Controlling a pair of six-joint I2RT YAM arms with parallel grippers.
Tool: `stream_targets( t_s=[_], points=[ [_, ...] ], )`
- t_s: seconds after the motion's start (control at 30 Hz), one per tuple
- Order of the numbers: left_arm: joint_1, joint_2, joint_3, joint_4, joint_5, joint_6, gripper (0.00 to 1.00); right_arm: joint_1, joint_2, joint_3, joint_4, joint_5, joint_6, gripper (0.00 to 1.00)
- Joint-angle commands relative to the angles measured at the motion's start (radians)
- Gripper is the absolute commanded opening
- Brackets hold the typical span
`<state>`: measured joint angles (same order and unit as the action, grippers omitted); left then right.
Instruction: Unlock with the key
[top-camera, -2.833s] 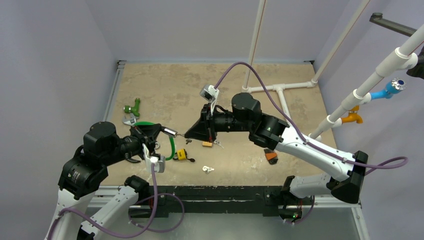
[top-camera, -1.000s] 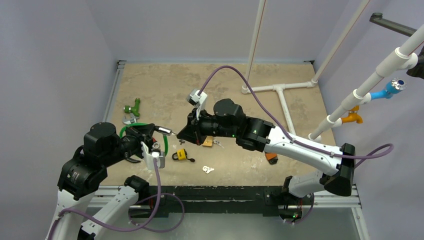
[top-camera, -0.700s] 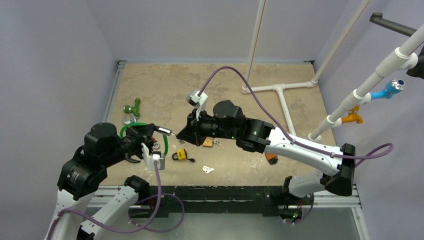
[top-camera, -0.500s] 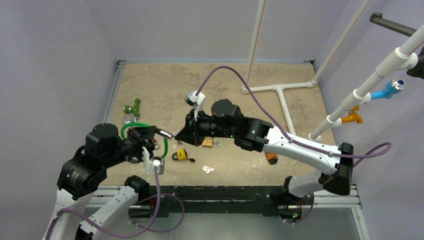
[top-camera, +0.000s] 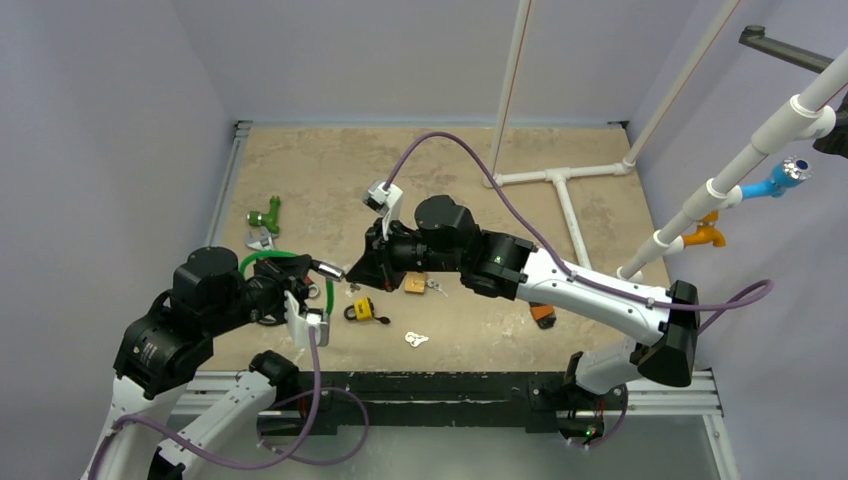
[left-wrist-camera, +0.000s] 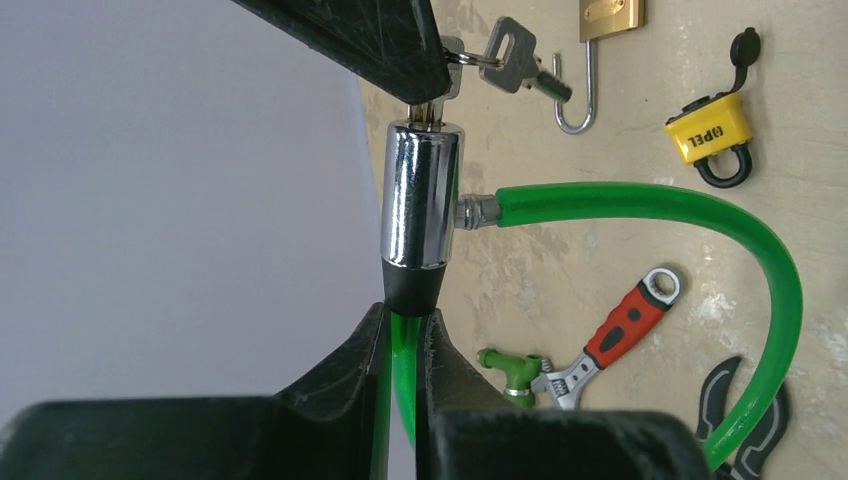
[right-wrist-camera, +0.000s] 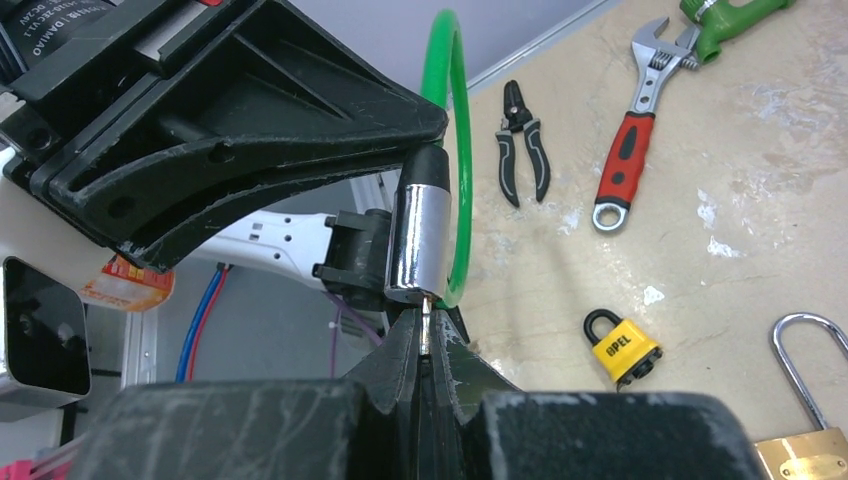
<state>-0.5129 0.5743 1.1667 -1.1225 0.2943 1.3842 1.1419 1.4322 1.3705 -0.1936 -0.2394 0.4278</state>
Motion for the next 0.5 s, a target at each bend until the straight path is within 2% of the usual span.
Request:
stream_targets(
  t_s=[0.0, 0.07, 0.1, 0.27, 0.33, 0.4, 0.47],
  points=[
    [-0.028, 0.033, 0.052, 0.186, 0.158, -0.138, 0.0, 0.002, 0.015, 0.007, 0.187, -0.045, 0.024, 0.03],
    [-0.028, 0.038, 0.057, 0.194, 0.15, -0.153, 0.0, -0.016, -0.006, 0.002, 0.188, -0.042, 0.015, 0.18],
    [-0.027, 0.04, 0.061, 0.206, 0.145, -0.177, 0.0, -0.023, -0.036, -0.006, 0.188, -0.036, 0.012, 0.3],
    [-0.027, 0.049, 0.055, 0.245, 0.116, -0.25, 0.0, -0.042, -0.143, -0.056, 0.187, 0.019, -0.017, 0.55],
    [-0.028, 0.058, 0.059, 0.261, 0.107, -0.29, 0.0, -0.042, -0.162, -0.079, 0.227, 0.001, -0.02, 0.71],
    [-0.028, 0.071, 0.068, 0.265, 0.107, -0.31, 0.0, -0.042, -0.162, -0.1, 0.244, -0.015, -0.02, 0.79],
    [-0.028, 0.078, 0.079, 0.261, 0.12, -0.329, 0.0, -0.042, -0.148, -0.103, 0.24, 0.006, -0.032, 0.79]
  ],
)
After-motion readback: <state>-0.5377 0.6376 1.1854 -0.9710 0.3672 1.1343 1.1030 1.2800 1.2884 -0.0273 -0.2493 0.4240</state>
